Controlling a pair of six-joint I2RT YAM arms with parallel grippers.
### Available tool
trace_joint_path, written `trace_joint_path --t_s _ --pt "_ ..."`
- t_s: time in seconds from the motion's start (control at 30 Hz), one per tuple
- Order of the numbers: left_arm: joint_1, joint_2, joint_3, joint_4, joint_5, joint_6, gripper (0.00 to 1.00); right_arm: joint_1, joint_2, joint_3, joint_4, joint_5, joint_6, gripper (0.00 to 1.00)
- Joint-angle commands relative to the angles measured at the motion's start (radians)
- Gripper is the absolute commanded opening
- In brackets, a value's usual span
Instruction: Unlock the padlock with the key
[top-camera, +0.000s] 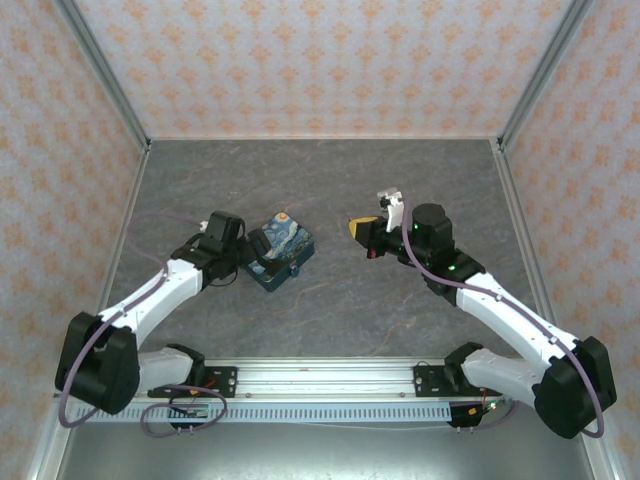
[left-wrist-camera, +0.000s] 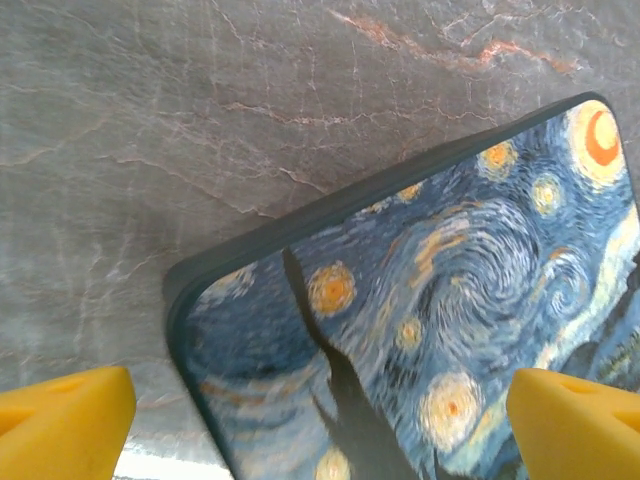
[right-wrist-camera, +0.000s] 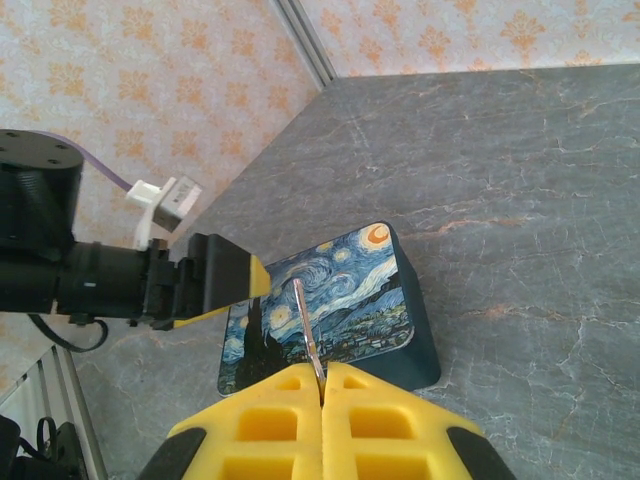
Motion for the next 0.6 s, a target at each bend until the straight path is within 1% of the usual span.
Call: trace_joint_path --t_s 0.0,0.1,0.23,0.33,0.4,0.47,0.57 --pt "0.014 0.053 -0.004 0.104 0.023 -0.008 0.94 -0.001 -0.004 -0.01 -0.006 0.004 -0.016 0.0" --pt "0.014 0.09 -0.004 0.146 0.042 0.023 0.88 -0.002 -0.005 -0.01 -0.014 0.0 -0.016 0.0" --pt "0.013 0.145 0.012 0.129 0.048 0.094 0.82 -0.002 -0.006 -0.011 -0.02 0.001 -0.017 0.0" --pt "0.01 0.211 0.021 0.142 0.101 0.153 0.74 -0.001 -0.006 -0.006 -0.027 0.0 -0.021 0.0" --pt "0.001 0.264 0.031 0.146 0.136 0.189 0.71 -0.002 -0.006 -0.002 -0.034 -0.002 -0.027 0.0" --pt "-0.018 0.308 0.045 0.148 0.154 0.22 0.67 -0.002 -0.006 0.002 -0.042 -0.003 -0.032 0.0" --pt "-0.073 0.367 0.098 0.109 0.14 0.305 0.64 -0.003 -0.009 0.007 -0.06 -0.007 -0.041 0.0"
